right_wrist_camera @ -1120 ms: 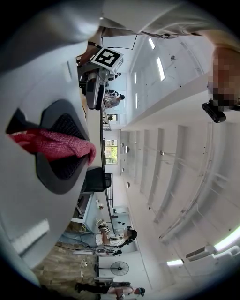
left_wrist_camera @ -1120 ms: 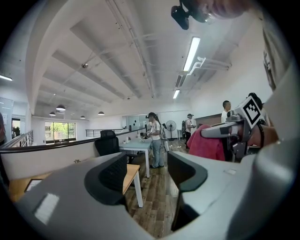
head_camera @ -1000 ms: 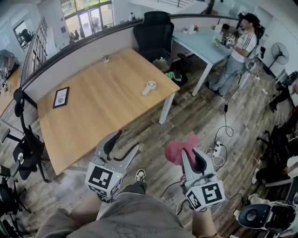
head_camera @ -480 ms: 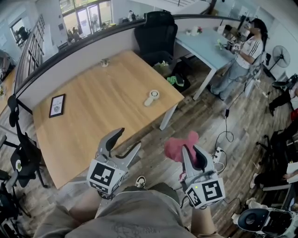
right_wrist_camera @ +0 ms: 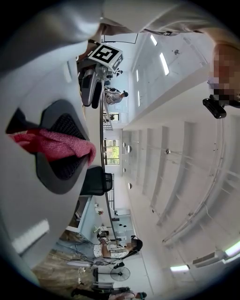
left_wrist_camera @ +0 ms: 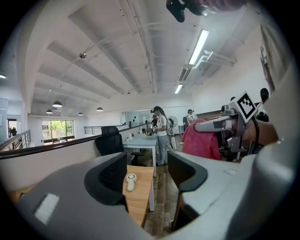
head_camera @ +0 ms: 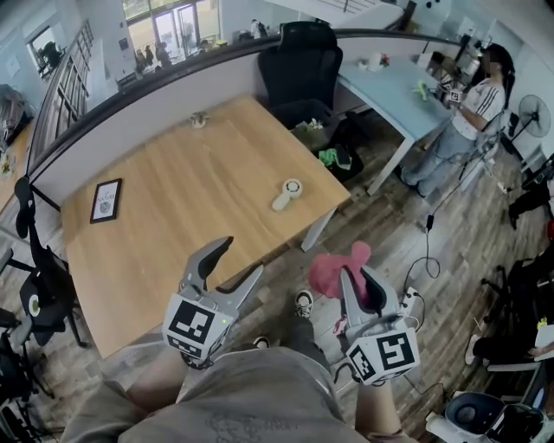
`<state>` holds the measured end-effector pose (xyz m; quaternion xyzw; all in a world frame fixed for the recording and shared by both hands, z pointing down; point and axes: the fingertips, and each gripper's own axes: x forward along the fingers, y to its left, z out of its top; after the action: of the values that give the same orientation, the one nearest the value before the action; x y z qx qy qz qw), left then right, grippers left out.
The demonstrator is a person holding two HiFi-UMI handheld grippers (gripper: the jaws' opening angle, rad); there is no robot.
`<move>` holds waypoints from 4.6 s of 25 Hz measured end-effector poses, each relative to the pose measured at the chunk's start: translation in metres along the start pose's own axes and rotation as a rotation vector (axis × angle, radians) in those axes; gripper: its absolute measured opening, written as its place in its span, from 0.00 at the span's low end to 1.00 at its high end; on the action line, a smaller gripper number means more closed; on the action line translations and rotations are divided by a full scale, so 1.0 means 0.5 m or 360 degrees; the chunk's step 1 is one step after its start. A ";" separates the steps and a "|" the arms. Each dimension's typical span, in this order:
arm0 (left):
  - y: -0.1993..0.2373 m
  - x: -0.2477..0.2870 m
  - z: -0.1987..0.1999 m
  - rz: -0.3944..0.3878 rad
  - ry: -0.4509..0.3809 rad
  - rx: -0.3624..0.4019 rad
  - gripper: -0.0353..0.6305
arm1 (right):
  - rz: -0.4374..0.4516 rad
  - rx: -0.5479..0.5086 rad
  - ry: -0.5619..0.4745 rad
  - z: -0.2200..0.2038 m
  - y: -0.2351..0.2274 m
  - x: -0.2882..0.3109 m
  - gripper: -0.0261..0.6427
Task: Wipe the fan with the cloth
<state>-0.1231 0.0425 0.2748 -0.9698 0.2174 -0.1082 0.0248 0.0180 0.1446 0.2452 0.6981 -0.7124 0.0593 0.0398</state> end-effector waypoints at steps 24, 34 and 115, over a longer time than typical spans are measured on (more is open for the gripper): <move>0.123 0.424 0.037 0.0441 0.0176 -0.0097 0.46 | 0.0541 -0.0054 0.0105 0.023 -0.378 0.422 0.14; 0.152 0.464 0.023 0.0552 0.0203 -0.0119 0.46 | 0.0624 -0.0059 0.0126 0.010 -0.421 0.482 0.14; 0.194 0.720 -0.661 -0.0080 0.0958 -0.0213 0.35 | 0.0624 0.0024 0.0976 -0.574 -0.248 0.889 0.14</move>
<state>0.0810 -0.1991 0.6597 -0.8987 0.1976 -0.3765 -0.1071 0.1248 -0.2576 0.5948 0.4982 -0.7872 0.2776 0.2345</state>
